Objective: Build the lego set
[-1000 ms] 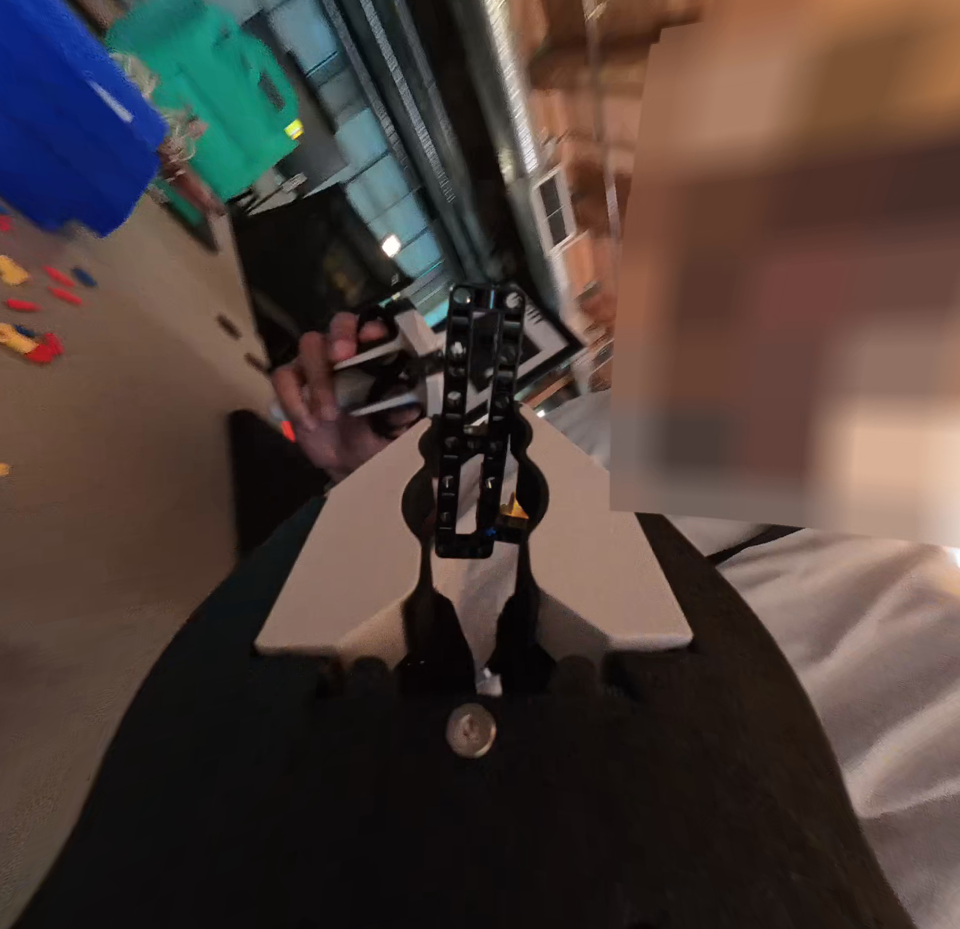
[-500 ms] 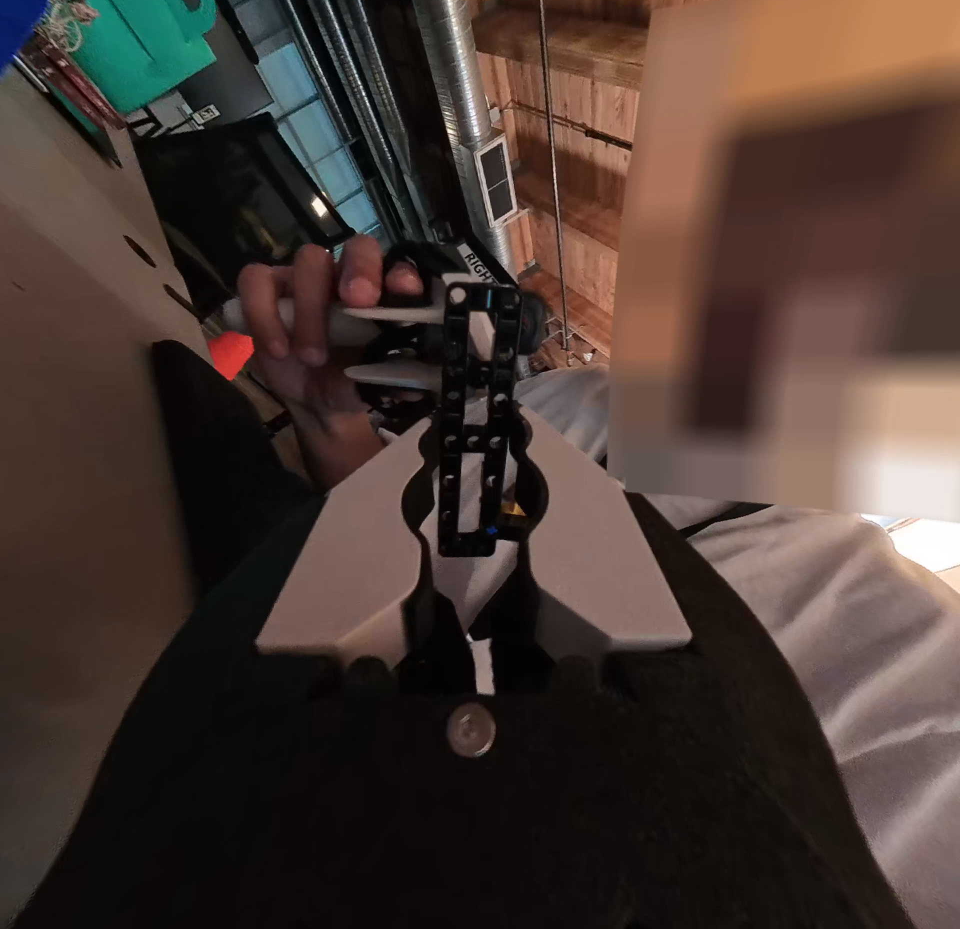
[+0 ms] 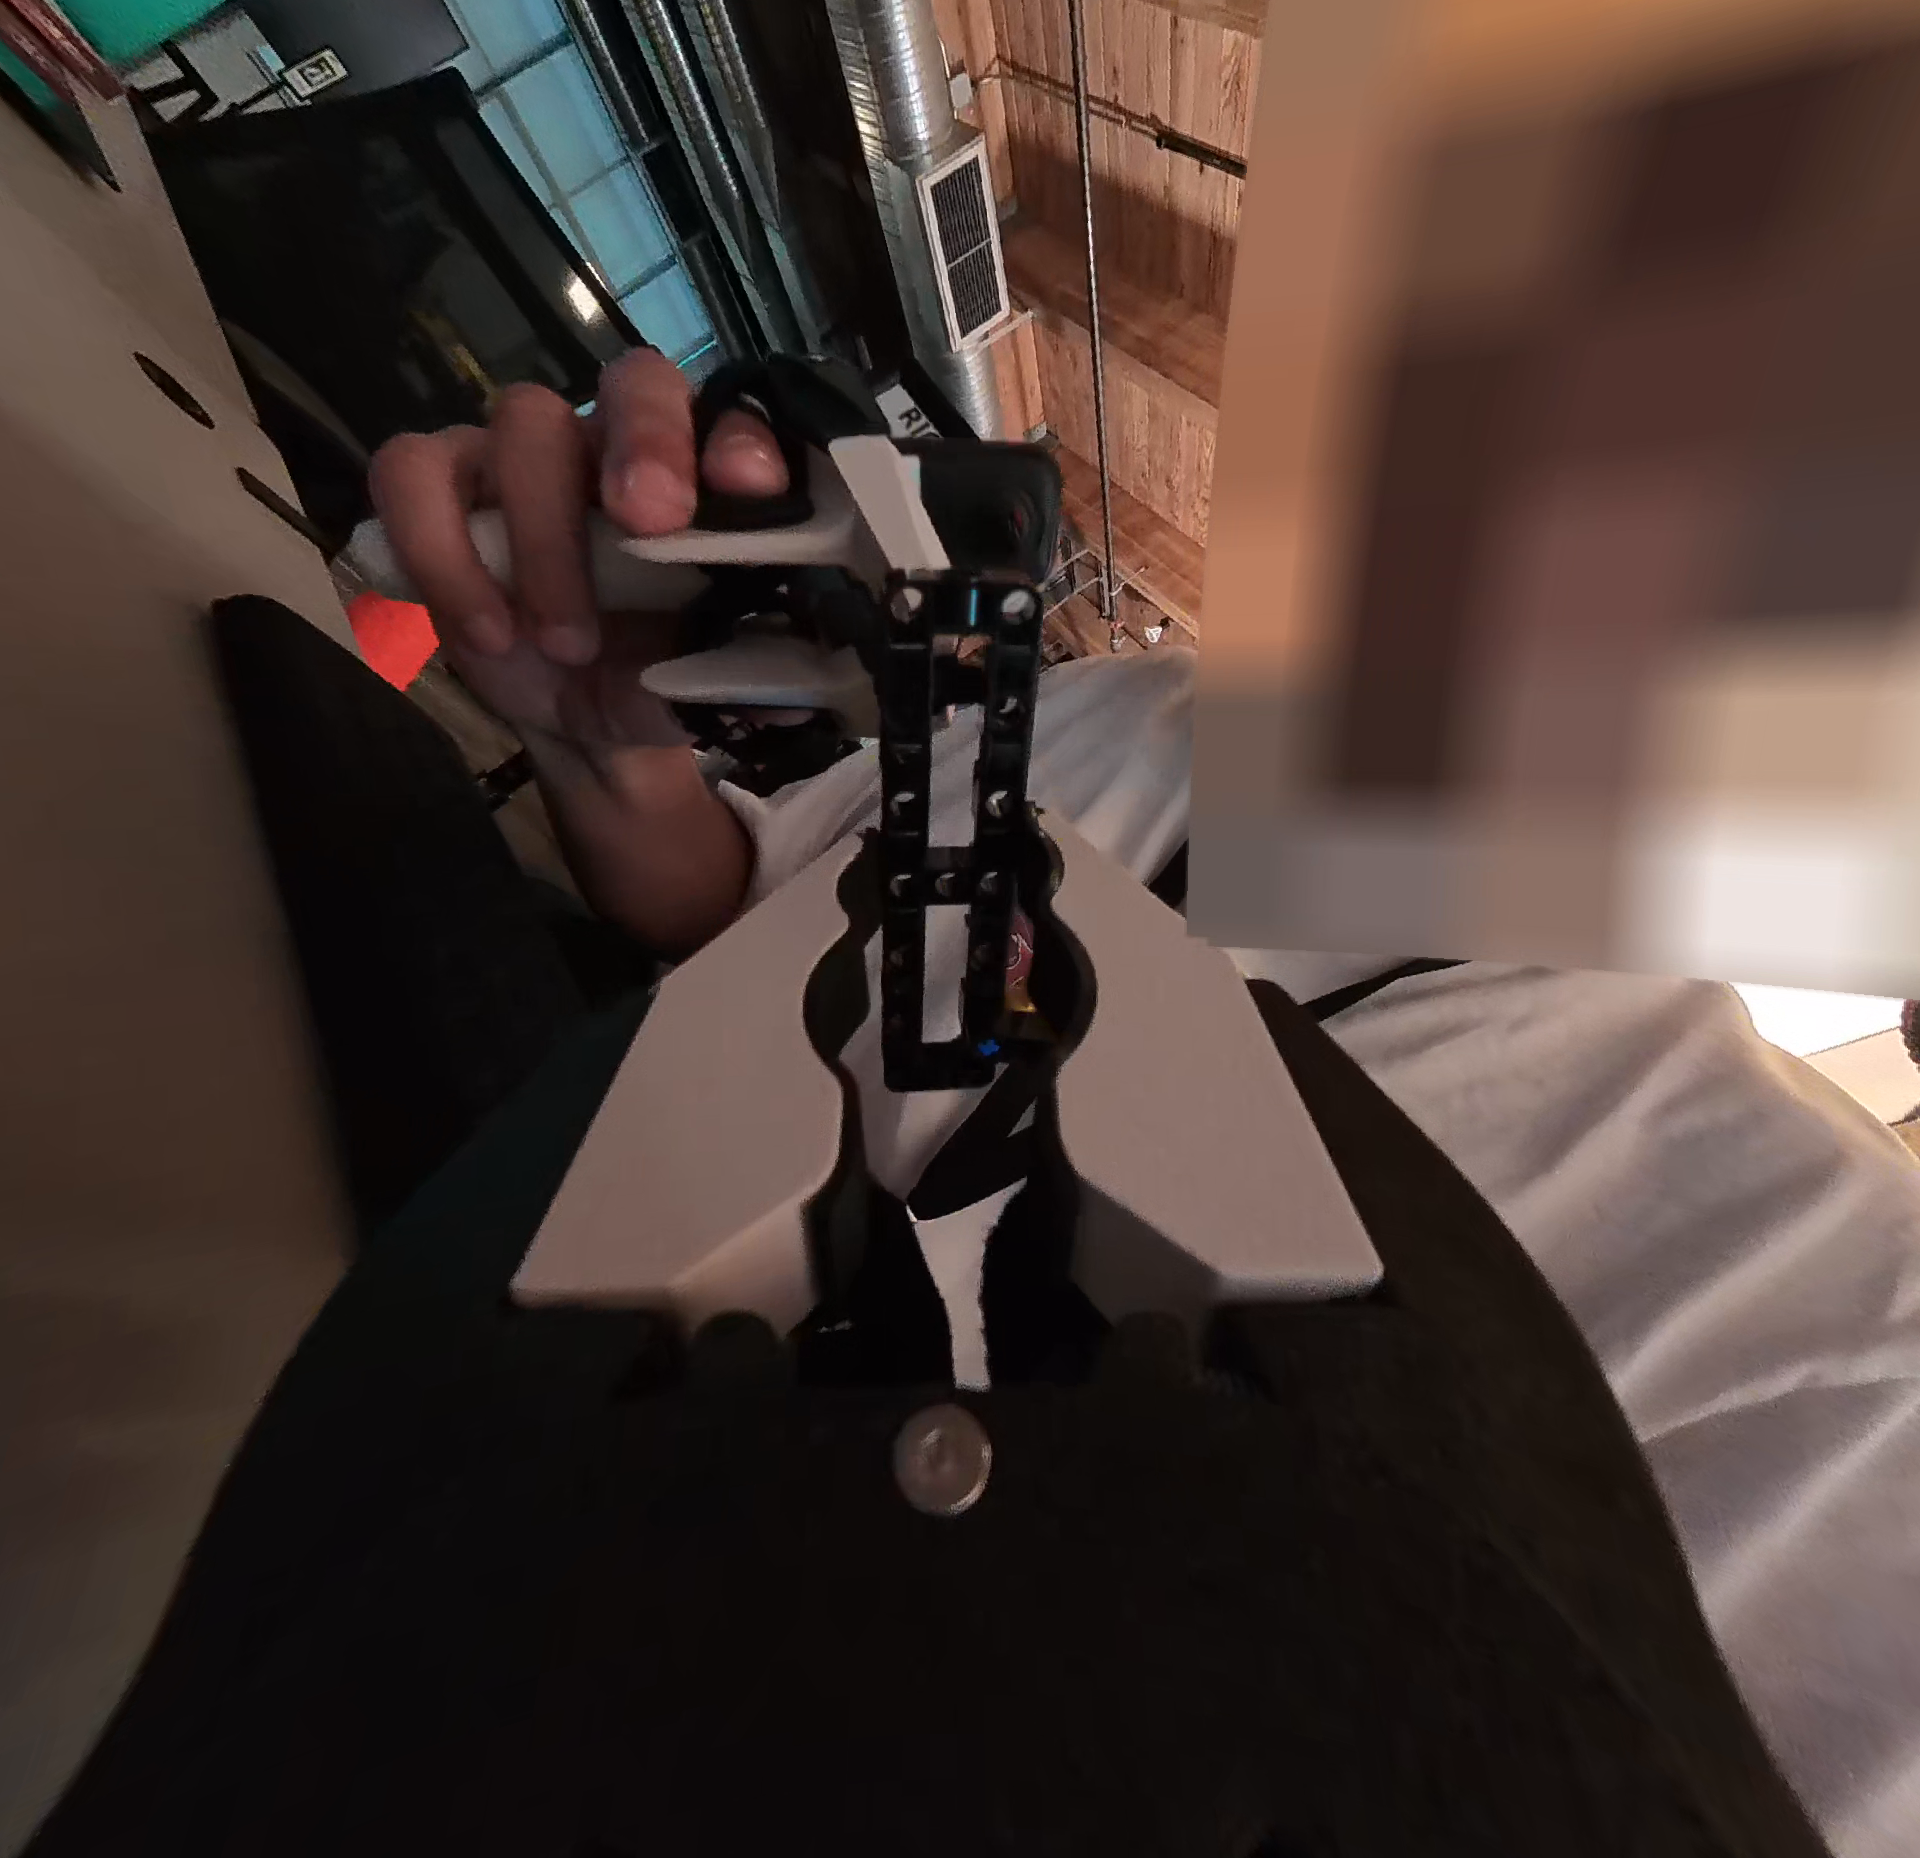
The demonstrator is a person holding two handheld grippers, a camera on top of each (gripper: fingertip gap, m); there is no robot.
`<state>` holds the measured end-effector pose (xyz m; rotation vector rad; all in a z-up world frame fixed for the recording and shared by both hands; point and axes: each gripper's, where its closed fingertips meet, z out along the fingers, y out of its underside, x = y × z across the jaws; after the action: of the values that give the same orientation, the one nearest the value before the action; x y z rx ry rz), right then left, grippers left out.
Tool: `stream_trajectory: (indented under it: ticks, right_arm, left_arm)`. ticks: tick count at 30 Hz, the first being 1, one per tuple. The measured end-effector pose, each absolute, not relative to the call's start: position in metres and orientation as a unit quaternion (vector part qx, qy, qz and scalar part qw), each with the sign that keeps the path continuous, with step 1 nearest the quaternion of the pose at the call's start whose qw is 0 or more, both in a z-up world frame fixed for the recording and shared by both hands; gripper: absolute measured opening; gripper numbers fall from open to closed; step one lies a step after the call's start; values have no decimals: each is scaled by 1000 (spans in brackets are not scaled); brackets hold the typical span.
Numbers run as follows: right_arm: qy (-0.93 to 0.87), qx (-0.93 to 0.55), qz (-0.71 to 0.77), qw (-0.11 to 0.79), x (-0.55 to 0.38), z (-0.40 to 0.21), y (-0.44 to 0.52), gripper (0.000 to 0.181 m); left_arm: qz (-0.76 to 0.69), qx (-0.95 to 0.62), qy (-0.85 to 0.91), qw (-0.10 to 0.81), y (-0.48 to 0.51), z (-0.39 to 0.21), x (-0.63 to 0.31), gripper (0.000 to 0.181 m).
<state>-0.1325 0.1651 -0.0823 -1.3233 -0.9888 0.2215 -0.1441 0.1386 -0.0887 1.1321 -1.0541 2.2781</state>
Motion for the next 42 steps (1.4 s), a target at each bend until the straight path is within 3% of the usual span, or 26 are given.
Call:
stream_trajectory:
  ticks: [9,18,24,28,42]
  right_arm:
    - [-453,-590,136,654,-139,-88,159,6]
    - [-600,-579,207,513,-163,-118,125,7]
    - [-637,-580,202,466,-169,-123,130,7]
    - [-614,-587,240,469,-179,-130,131,7]
    - [-517,-565,355,535,-181,-122,126,7]
  left_arm:
    - [794,400,-409,205,128,-95,-150,25]
    - [699,391,-549,239,88,-124,-175,25]
    - [706,388,-532,260,89,-122,-178,25]
    - [717,357,-536,267,84,-117,-184,11]
    - [726,346,-534,259,84,-115,-185,10]
